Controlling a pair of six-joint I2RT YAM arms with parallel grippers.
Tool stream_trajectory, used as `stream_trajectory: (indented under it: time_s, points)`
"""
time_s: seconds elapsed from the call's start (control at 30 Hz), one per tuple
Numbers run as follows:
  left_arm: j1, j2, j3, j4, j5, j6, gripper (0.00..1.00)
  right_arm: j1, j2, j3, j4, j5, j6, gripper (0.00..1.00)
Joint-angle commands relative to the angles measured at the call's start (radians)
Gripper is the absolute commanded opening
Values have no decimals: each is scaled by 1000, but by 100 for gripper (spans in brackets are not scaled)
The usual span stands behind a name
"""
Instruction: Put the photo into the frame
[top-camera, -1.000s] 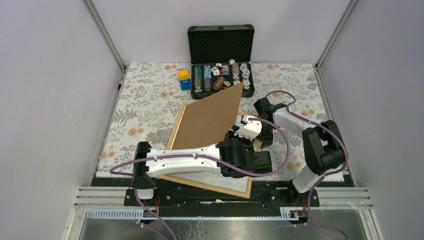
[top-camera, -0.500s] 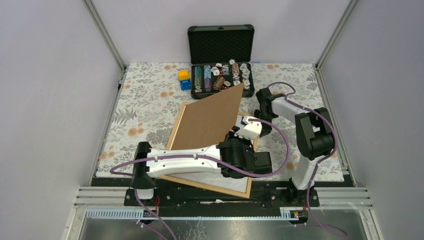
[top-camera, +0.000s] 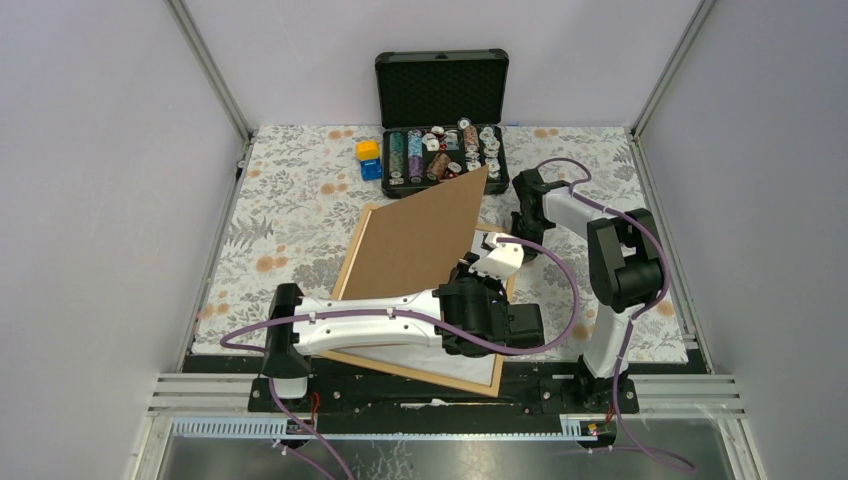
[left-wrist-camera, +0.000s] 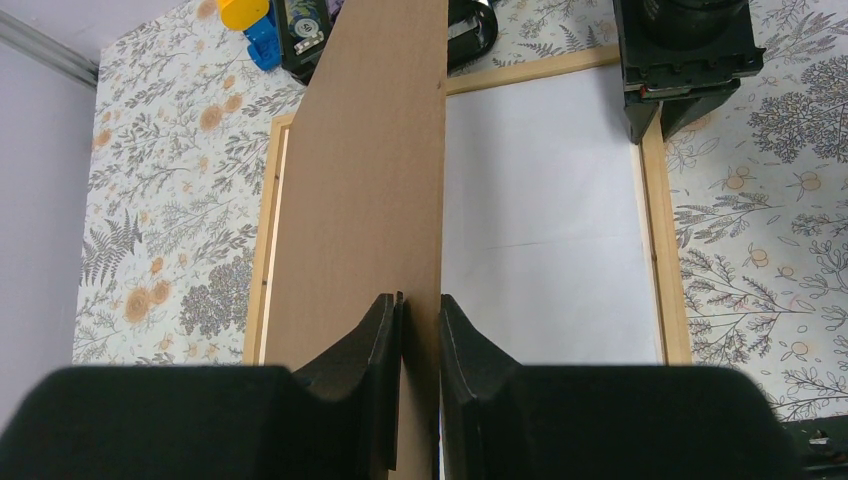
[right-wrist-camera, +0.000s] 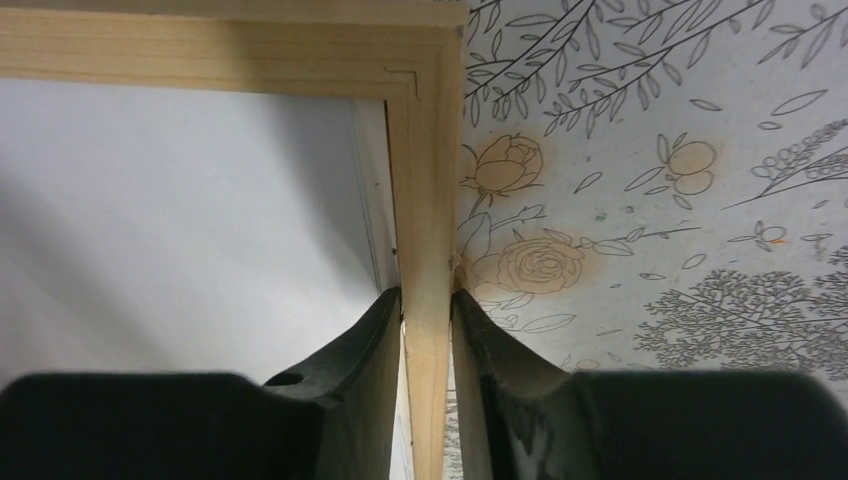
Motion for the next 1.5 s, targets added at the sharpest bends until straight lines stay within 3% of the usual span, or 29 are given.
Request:
stream_trajectory:
  time_s: [0.0,0.27,0.33,0.4,0.47,0.53,0.6,0.83,1.03,1.17,1.33,1.47]
  points:
    - [10,-43,-11,22,7,-49,1,-3,19,32,-9,19,-7,23]
    - [10,-38,-9,20,11,-52,1,-3,-5,13,-2,18,-7,2]
    - [9,-37,-8,21,13,-52,1,-3,-6,15,3,7,-10,0]
    - [9,-39,-10,20,14,-53,1,-3,-11,22,5,-14,-14,12]
    - [9,-39,-12,20,16,-55,1,-3,-29,31,3,-42,-13,38]
    - [9,-39,-13,19,16,-57,1,-8,-65,36,-2,-62,-9,58]
    - [9,-37,-16,21,19,-62,1,-21,-111,20,-1,-68,-3,68]
    - [9,-27,-29,29,25,-69,1,-207,-359,-180,88,-222,15,80]
    - [9,-17,-38,46,40,-58,8,-357,-679,-307,229,-499,143,92]
    - [9,-3,-30,49,45,-59,8,-366,-798,-239,276,-567,255,100]
    - [7,11,-20,54,48,-52,7,-336,-746,-214,434,-787,444,100]
    - [6,20,-9,59,51,-43,7,-194,-713,-145,381,-702,387,100]
